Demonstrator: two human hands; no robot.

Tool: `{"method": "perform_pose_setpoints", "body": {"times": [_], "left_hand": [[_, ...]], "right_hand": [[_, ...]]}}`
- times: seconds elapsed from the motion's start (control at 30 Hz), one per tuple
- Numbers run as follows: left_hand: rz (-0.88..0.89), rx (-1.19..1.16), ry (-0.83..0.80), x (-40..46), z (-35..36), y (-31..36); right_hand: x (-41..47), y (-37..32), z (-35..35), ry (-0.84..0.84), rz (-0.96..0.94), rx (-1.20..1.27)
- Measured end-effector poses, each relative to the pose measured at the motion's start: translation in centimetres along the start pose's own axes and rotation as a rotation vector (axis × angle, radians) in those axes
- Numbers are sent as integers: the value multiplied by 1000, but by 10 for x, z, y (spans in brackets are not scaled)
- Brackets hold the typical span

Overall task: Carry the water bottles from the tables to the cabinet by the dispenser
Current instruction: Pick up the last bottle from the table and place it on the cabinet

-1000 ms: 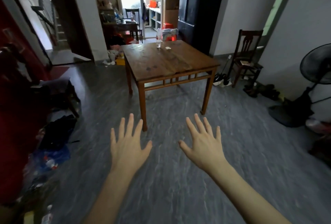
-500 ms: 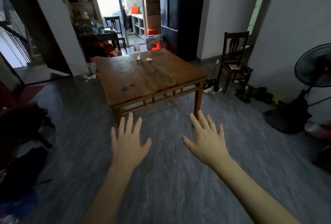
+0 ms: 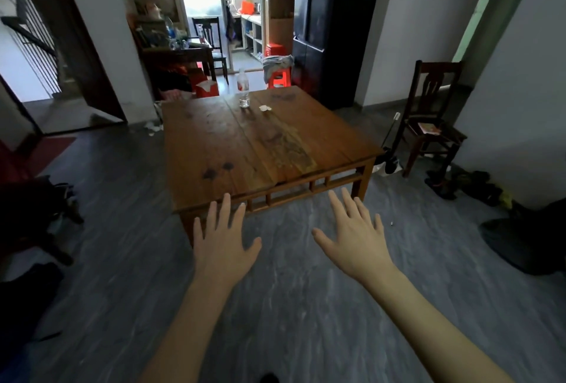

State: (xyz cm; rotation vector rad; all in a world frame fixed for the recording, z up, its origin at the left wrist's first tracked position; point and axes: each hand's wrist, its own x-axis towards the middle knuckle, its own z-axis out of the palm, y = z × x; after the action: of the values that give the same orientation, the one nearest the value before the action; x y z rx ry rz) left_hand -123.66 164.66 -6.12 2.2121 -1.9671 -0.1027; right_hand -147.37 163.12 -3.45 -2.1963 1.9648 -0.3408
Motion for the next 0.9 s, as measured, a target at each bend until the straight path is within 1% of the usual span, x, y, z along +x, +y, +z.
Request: {"method": "perform_pose_setpoints", "body": {"times": [0.1,0.2,0.4,0.53,0.7,0.9], "left_hand": [[25,7,5,63,3,-3],[69,26,5,126,4,7],[220,41,-24,219,12,62],[349,46,-57,265,23,119],[501,38,-88,304,43,207],[653,38,-116,351,71,337]], "right_hand": [[63,-7,1,-7,14,9],[117,-8,-3,28,31,9],[182,30,-20,59,158,4],[206,80,-31,86,293,-1],[218,157,-41,117,439,16],[241,272,-64,136,564,7]]}}
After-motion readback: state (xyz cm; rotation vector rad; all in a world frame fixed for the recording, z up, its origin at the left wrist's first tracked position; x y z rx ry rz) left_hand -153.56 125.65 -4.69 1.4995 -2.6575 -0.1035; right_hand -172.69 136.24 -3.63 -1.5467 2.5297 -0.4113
